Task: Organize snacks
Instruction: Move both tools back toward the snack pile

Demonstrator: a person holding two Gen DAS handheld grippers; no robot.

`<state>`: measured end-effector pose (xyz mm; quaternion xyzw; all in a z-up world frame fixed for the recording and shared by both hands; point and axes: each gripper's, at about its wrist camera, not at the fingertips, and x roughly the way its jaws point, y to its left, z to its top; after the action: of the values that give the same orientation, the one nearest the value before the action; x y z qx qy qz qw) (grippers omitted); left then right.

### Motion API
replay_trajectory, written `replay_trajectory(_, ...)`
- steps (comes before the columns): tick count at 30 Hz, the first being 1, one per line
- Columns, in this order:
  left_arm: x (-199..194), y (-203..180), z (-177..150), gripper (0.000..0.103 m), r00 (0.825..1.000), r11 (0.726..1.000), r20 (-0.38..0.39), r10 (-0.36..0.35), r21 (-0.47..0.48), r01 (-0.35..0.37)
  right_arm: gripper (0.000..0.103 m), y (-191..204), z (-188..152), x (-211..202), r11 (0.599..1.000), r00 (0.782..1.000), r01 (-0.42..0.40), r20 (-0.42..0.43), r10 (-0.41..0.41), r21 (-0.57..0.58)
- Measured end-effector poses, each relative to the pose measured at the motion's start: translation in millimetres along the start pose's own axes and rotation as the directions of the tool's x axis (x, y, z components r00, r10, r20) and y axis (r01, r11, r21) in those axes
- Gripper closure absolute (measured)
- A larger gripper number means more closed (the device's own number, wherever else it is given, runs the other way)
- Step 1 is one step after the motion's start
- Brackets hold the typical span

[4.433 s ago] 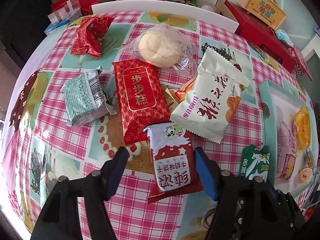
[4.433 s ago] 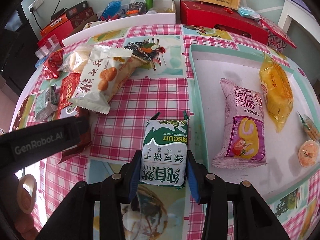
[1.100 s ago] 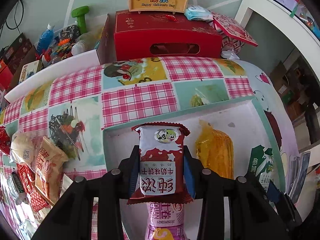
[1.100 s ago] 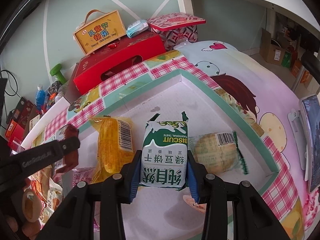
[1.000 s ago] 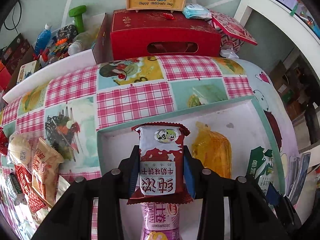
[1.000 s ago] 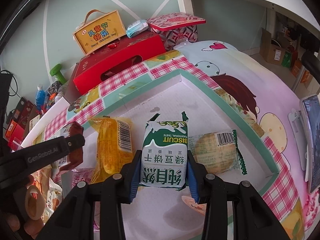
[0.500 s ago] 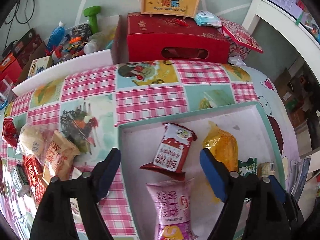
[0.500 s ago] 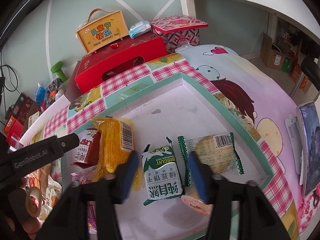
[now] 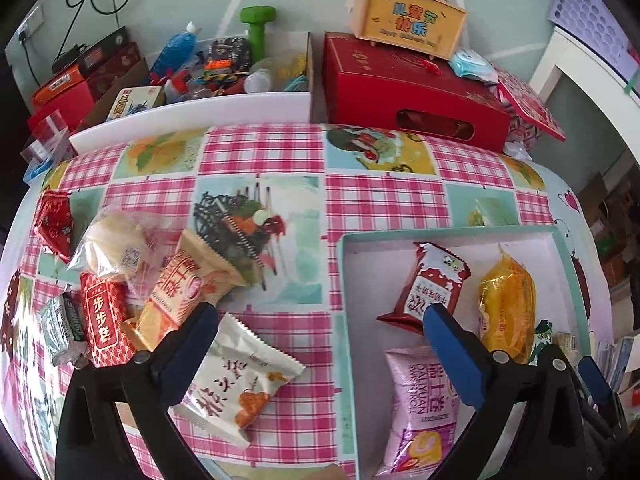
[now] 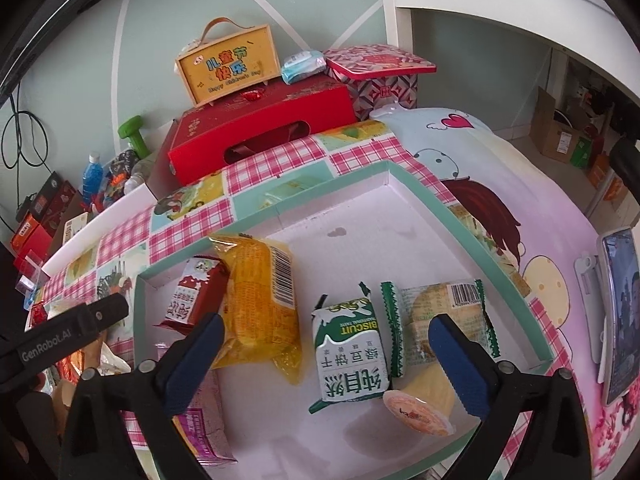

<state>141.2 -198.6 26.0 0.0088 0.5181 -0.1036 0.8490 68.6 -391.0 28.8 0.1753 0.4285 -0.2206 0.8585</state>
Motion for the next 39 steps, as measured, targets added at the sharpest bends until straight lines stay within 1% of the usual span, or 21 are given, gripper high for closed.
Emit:
replay_trajectory(5, -9.8, 24.6, -8.0, 0.001, 1.0, 0.999, 0.018, -0.005, -0.045, 0.006, 0.0, 5.2, -0.3, -3.1, 0.999, 0.999, -0.033, 0.01, 0.033, 0.012)
replay_trajectory(10, -20.0, 54.3, -14.5, 0.001, 1.0, 0.995, 0.021, 0.001, -0.101, 0.001, 0.0, 16.2, -1.8, -4.5, 0.999, 0.999, -0.035, 0.003, 0.035, -0.009)
replay_trajectory(14, -33.7, 78.7, -20.4, 0.001, 0.999, 0.99, 0.038, 0.001, -0.142, 0.004, 0.0, 30.2, -3.7, -7.7, 0.998, 0.999, -0.051, 0.002, 0.052, -0.037)
replay_trajectory(17, -42.5, 99.9, -25.2, 0.001, 0.999, 0.983, 0.04, 0.022, -0.182, -0.014, 0.0, 45.9, -6.9, -10.9, 0.994, 0.997, -0.079, -0.001, 0.079, -0.072)
replay_trajectory(20, -51.4, 122.8, -30.5, 0.001, 0.998, 0.975, 0.04, 0.043, -0.221, -0.034, 0.0, 65.9, -11.4, -13.1, 0.988, 0.996, -0.087, -0.005, 0.087, -0.129)
replay_trajectory(25, -56.4, 155.1, -43.0, 0.001, 0.996, 0.963, -0.006, 0.09, -0.254, -0.088, 0.0, 94.6, -21.6, -15.0, 0.977, 0.993, -0.12, -0.032, 0.117, -0.175)
replay_trajectory(28, -53.4, 173.8, -52.4, 0.001, 0.994, 0.955, -0.046, 0.097, -0.278, -0.105, 0.0, 112.4, -29.5, -14.3, 0.971, 0.991, -0.134, -0.057, 0.125, -0.198)
replay_trajectory(30, -52.7, 187.4, -59.2, 0.001, 0.993, 0.946, -0.062, 0.1, -0.303, -0.114, 0.0, 126.4, -36.1, -14.6, 0.964, 0.989, -0.14, -0.066, 0.129, -0.227)
replay_trajectory(33, -54.5, 208.9, -63.9, 0.001, 0.993, 0.928, -0.064, 0.095, -0.356, -0.112, 0.0, 148.9, -46.0, -15.3, 0.948, 0.986, -0.167, -0.074, 0.153, -0.27)
replay_trajectory(39, -57.7, 244.0, -65.8, 0.001, 0.995, 0.882, -0.026, 0.093, -0.461, -0.094, 0.0, 187.0, -62.8, -13.7, 0.916, 0.979, -0.205, -0.083, 0.188, -0.344)
